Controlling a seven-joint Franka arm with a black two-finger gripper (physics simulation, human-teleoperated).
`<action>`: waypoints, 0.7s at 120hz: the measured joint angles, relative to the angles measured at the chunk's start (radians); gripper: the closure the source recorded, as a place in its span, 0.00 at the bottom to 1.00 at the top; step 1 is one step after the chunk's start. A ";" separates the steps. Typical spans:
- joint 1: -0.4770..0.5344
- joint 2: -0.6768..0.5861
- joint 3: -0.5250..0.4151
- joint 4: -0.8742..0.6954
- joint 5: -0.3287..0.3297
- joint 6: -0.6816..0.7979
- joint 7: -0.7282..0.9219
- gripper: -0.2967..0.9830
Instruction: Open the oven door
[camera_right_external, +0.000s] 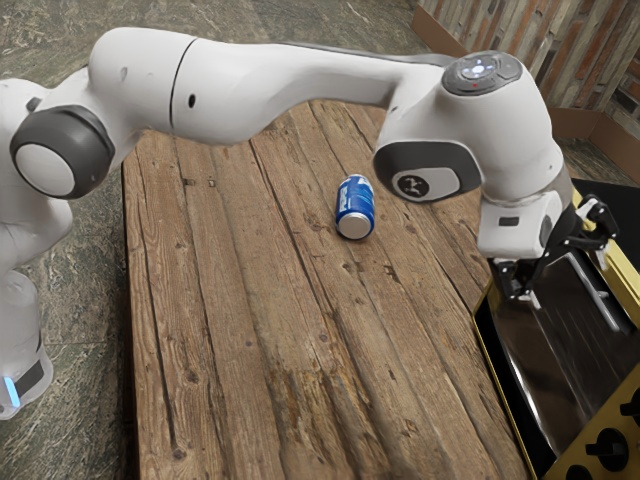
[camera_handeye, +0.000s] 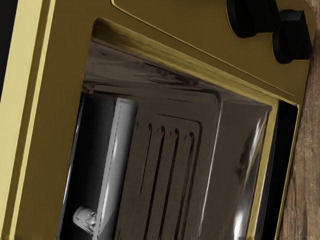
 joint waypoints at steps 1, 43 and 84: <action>0.001 0.000 0.002 0.000 -0.002 -0.001 0.002 0.23; 0.012 0.005 0.040 -0.005 -0.071 -0.030 0.014 0.23; 0.039 0.041 0.040 0.012 -0.083 -0.027 0.018 0.23</action>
